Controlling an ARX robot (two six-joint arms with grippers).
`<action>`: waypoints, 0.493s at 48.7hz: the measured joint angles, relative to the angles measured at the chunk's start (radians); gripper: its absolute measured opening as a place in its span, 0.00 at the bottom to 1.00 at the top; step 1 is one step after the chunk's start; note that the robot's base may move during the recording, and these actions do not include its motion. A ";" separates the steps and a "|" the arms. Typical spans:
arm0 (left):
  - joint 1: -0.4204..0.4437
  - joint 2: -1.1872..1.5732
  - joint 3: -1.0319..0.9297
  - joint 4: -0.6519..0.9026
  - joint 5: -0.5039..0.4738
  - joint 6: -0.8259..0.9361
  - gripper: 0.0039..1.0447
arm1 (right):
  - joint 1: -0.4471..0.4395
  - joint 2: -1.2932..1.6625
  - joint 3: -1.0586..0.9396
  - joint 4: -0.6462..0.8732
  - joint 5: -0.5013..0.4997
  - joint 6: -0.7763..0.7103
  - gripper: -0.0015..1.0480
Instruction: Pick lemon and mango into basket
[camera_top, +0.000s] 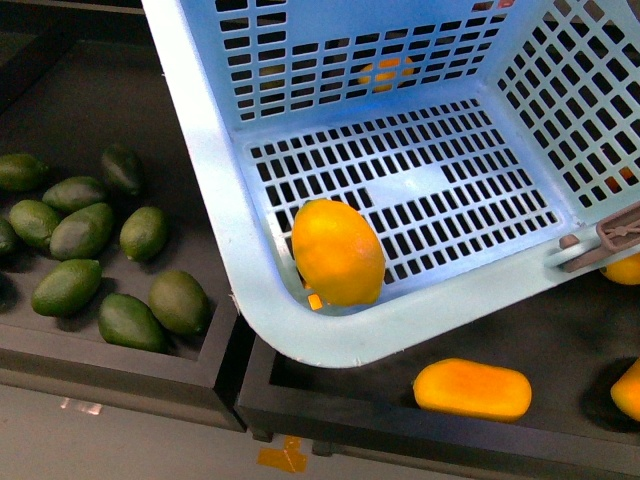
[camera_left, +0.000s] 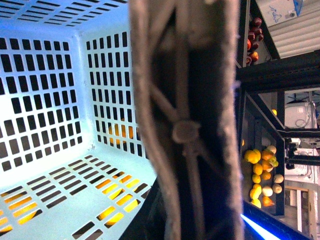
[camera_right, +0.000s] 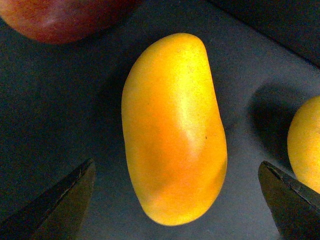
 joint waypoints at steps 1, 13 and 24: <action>0.000 0.000 0.000 0.000 0.000 0.000 0.04 | 0.002 0.006 0.010 -0.005 0.004 0.002 0.92; 0.000 0.000 0.000 0.000 0.003 0.000 0.04 | 0.012 0.082 0.105 -0.056 0.021 0.017 0.92; 0.000 0.000 0.000 0.000 0.002 0.000 0.04 | 0.009 0.119 0.135 -0.078 0.054 0.035 0.81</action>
